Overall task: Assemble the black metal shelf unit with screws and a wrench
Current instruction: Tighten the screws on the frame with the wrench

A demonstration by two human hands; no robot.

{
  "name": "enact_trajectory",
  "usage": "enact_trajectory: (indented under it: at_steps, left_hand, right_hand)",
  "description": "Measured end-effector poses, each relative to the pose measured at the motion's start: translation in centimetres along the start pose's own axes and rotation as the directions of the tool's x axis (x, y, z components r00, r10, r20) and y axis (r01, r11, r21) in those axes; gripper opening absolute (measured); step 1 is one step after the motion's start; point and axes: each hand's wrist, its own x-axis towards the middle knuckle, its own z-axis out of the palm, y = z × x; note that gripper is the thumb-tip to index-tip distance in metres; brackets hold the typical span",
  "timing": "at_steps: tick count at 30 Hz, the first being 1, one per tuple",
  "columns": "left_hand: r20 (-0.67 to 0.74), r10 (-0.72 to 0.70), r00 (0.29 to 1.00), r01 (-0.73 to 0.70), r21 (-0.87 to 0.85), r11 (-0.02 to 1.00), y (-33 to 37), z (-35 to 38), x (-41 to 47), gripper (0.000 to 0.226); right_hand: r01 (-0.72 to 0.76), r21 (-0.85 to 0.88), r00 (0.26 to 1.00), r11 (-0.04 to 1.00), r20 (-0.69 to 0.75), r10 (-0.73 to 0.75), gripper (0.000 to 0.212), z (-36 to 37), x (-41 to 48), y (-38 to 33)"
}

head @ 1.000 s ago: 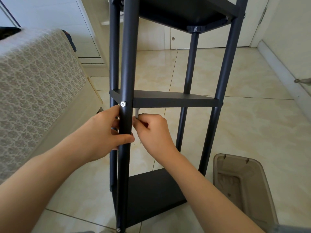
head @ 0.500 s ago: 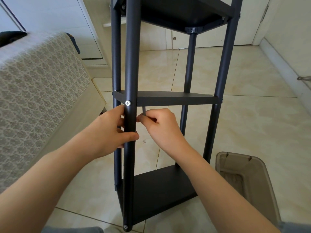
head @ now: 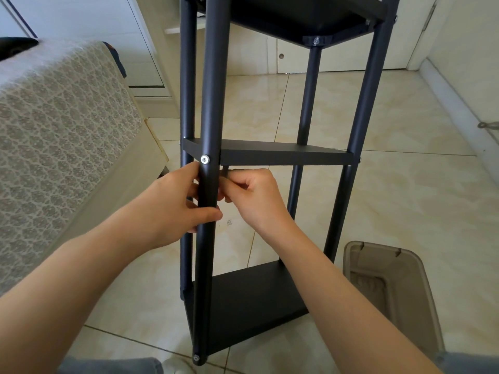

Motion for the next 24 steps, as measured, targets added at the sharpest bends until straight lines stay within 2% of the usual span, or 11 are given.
enact_trajectory:
  at_steps: [7, 14, 16, 19, 24]
  left_hand:
    - [-0.001, -0.021, 1.0, 0.021, 0.005, 1.0, -0.2, -0.2, -0.1, 0.046]
    - [0.003, -0.04, 0.999, 0.04, 0.012, 0.999, -0.5, -0.3, 0.0, 0.05]
    - [-0.001, -0.041, 0.999, 0.041, 0.015, 0.999, -0.6, -0.3, 0.1, 0.048]
    - [-0.004, -0.037, 0.999, 0.037, 0.013, 0.999, -0.8, -0.4, 0.2, 0.048]
    - [-0.01, -0.028, 1.0, 0.027, -0.006, 1.0, -1.0, -0.4, 0.5, 0.044]
  right_hand:
    - [0.1, -0.035, 0.981, 0.994, -0.166, -0.105, 0.021, 2.0, 0.2, 1.5]
    - [0.221, -0.096, 0.901, 0.97, -0.36, -0.241, 0.014, 4.1, 1.0, 2.7]
    - [0.223, -0.085, 0.886, 0.971, -0.397, -0.239, 0.015, 4.6, 1.5, 2.8]
    - [0.22, -0.015, 0.888, 0.975, -0.412, -0.207, 0.015, 5.4, 1.9, 2.9]
    - [0.236, -0.003, 0.897, 0.972, -0.384, -0.219, 0.016, 5.2, 1.9, 3.2]
